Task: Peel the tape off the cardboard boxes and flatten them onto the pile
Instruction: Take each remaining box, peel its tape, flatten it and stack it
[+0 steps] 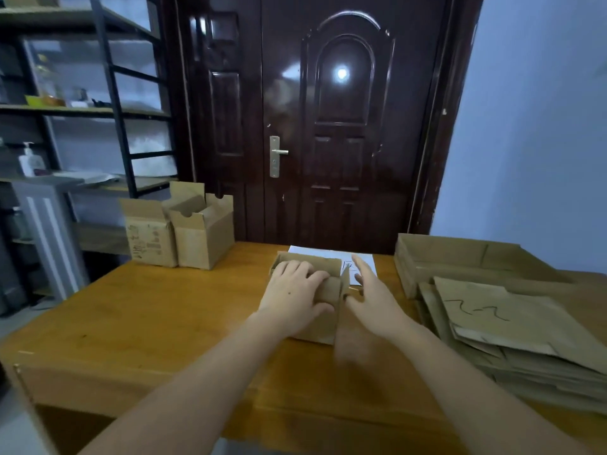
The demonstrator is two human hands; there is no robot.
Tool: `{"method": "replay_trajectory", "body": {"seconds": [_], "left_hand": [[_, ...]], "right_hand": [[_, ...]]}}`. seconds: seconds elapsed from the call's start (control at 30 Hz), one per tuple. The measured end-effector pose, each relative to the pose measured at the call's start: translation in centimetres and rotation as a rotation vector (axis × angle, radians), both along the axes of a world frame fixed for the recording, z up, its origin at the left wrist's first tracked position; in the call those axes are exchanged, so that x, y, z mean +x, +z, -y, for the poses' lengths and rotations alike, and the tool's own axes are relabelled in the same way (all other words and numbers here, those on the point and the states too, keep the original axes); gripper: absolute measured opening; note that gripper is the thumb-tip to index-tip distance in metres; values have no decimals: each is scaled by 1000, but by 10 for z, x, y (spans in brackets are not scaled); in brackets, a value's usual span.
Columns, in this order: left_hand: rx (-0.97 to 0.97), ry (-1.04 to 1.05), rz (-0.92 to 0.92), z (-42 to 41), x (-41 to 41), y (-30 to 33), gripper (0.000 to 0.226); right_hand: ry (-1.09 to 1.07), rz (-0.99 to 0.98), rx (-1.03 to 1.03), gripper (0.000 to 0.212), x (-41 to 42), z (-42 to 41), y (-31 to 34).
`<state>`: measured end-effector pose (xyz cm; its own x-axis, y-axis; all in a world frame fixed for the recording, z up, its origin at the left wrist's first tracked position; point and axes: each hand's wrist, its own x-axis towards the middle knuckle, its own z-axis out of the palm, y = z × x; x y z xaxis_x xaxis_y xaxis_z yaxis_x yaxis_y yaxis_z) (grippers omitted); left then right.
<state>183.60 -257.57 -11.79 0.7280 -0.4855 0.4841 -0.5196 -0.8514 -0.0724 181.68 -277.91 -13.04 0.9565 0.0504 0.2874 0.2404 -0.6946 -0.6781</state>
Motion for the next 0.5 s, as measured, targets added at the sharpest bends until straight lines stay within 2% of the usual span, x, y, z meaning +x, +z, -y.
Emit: {"method": "replay_trajectory", "body": {"seconds": [0.1,0.2,0.33,0.5], "left_hand": [[-17,-25,11,3,0,3,73],[-59,-4,-19,-18,2,14,89],[-153,118,-151,-64,6,23,115],[-109,266,-441,-85,8,-12,132]], "right_hand": [[-31,-108,-73,93,-7,7,-10],[-31,-194,-159,98,-10,16,-18],[-5,-255,-260,102,-8,19,-24],[27,-316,-336,115,-2,9,-29]]}}
